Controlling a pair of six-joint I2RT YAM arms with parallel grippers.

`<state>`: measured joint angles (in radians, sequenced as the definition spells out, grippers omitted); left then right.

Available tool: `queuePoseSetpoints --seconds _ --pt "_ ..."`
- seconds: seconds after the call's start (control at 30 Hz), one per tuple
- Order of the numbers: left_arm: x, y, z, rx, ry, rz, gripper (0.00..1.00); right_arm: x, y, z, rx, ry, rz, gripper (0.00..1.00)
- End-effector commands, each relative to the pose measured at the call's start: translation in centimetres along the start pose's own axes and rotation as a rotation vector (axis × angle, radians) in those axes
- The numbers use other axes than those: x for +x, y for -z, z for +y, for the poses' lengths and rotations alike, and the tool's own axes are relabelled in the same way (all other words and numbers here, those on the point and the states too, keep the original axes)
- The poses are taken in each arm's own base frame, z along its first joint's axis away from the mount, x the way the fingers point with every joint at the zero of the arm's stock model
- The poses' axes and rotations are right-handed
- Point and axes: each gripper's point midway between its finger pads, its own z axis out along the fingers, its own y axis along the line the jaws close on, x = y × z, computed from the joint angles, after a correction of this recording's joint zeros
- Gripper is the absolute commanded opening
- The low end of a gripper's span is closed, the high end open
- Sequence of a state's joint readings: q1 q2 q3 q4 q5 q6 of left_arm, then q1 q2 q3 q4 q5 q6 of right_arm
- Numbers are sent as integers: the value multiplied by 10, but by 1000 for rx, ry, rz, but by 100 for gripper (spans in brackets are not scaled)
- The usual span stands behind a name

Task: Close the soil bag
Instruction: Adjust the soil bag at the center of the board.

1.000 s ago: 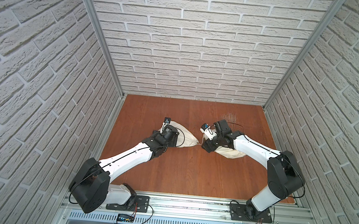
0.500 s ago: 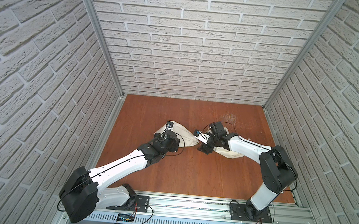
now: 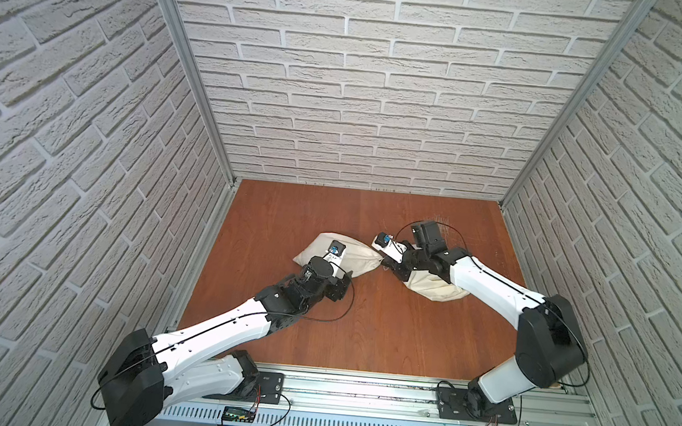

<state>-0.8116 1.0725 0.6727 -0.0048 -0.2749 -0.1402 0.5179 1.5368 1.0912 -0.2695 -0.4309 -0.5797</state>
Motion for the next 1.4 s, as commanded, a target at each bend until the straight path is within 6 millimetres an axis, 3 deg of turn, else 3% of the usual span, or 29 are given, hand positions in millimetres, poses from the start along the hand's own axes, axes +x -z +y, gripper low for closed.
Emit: queuePoseSetpoints --seconds 0.0,0.4,0.6,0.7,0.8,0.9,1.0,1.1,1.2,1.37 --pt "-31 -1 -23 73 -114 -109 67 -26 19 9 -29 -24 -72 3" --pt "-65 -41 -67 194 -233 -225 52 -37 25 18 -56 -76 -88 3" --pt "-68 -57 -57 163 -195 -236 39 -37 29 21 -62 -67 -95 3" --pt "-64 -64 -54 162 -173 -226 23 -39 31 23 -70 -65 -102 3" --pt "-46 -78 -50 138 -168 -171 8 -46 38 24 -65 -57 -130 3" --pt "-15 -92 -40 80 -145 -98 2 -59 54 22 -43 -49 -184 3" --pt "24 -103 -13 -51 -102 -8 0 -72 81 17 13 -43 -253 3" --pt "67 -108 28 -213 -1 104 0 -77 106 6 98 -62 -293 3" --pt "92 -107 54 -321 45 182 0 -68 116 -10 187 -114 -289 3" --pt "101 -111 51 -320 47 215 3 -26 92 -37 293 -303 -148 3"
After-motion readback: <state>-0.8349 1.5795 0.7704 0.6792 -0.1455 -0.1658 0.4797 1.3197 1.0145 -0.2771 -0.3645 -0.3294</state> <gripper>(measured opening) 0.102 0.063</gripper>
